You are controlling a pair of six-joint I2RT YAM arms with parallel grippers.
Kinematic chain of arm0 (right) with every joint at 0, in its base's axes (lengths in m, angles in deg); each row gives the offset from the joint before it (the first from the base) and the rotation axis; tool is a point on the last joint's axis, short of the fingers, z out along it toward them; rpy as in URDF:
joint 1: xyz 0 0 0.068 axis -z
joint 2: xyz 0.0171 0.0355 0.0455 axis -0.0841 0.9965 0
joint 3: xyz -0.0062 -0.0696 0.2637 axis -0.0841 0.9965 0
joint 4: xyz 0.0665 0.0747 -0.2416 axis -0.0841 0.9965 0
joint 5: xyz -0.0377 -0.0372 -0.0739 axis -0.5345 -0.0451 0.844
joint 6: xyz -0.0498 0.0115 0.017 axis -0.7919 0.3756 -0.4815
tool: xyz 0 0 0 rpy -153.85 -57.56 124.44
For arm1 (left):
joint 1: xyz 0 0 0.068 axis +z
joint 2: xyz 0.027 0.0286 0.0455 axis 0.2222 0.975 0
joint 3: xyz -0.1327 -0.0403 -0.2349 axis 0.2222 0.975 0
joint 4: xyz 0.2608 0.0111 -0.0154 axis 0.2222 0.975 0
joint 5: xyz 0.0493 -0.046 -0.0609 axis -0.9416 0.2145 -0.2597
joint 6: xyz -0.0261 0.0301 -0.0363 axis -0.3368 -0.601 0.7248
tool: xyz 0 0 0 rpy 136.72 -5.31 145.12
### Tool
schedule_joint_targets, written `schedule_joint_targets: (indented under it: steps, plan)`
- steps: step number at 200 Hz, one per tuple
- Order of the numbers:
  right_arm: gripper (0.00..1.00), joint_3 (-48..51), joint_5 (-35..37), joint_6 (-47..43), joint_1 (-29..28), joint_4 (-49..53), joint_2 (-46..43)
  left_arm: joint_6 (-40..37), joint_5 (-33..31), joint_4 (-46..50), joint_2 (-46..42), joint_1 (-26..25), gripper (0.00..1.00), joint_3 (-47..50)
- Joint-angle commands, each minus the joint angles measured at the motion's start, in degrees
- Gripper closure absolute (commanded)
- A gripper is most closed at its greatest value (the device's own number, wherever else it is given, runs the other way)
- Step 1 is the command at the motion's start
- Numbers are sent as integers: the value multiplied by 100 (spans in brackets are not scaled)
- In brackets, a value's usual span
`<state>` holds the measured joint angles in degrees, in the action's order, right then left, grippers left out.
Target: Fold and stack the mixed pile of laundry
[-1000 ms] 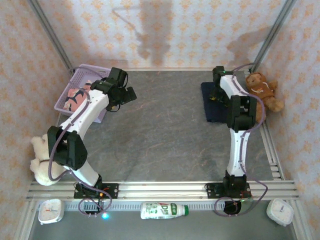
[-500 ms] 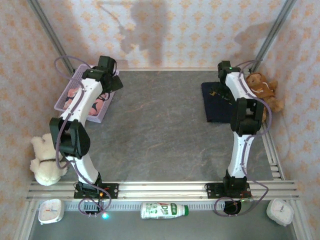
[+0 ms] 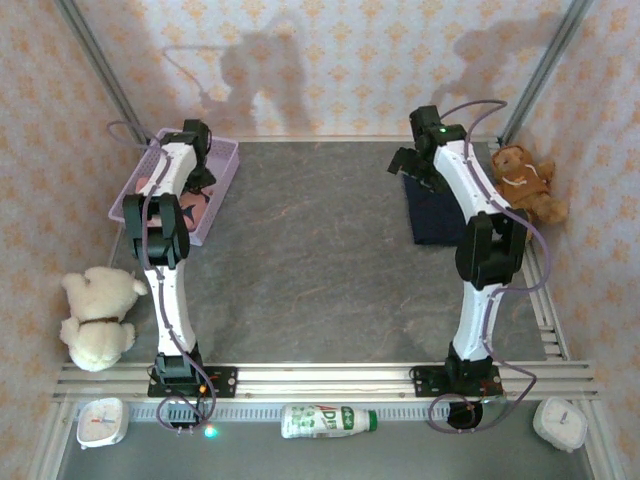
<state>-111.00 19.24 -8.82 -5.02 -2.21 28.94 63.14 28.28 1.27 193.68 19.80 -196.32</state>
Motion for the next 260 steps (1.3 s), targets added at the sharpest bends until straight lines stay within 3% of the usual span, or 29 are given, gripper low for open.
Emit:
schedule_joint_targets:
  steps: [1, 16, 56, 78, 120, 146, 166, 195, 227, 231, 236, 246, 249, 260]
  plan:
    - [1, -312, 44, 96, 53, 237, 230, 146, 54, 220, 76, 169, 56, -42]
    - [1, -530, 62, 46, 53, 324, 313, 12, 176, 240, 125, 243, 100, -211]
    - [1, -960, -55, -85, 55, 484, 358, -481, -109, 341, -574, 271, 100, -1111]
    - [1, -927, -186, -55, 54, 441, 240, -611, 314, 186, -1235, 270, 100, -1507]
    - [1, -127, -43, -164, 53, -95, -578, -405, 1343, -751, -2812, 91, 100, -1360]
    - [1, 317, -91, -322, 53, -272, -1053, -434, 1633, -934, -3372, -391, 100, -1629]
    - [1, 708, -91, -339, 57, -395, -1395, -300, 2206, -1289, -3738, -766, 100, -1558]
    - [1, 1371, -229, -231, 53, -577, -1865, -135, 2807, -1991, -4240, -1566, 100, -890]
    - [1, 2031, -245, -92, 53, -670, -2265, -183, 2936, -2229, -4425, -2438, 100, 175]
    - [1, 2096, -236, -77, 55, -679, -2304, -147, 2973, -2248, -4420, -2507, 96, 342]
    - [1, 2170, -228, -58, 53, -680, -2355, -127, 3034, -2257, -4377, -2588, 79, 557]
    - [1, 2279, -189, -26, 53, -671, -2428, -31, 2957, -2031, -4215, -2704, 16, 841]
    - [1, 2305, -161, -17, 53, -663, -2453, 2, 2918, -1885, -4139, -2735, 3, 871]
    - [1, 2391, -128, 7, 52, -641, -2504, 23, 2718, -1269, -3820, -2826, 0, 893]
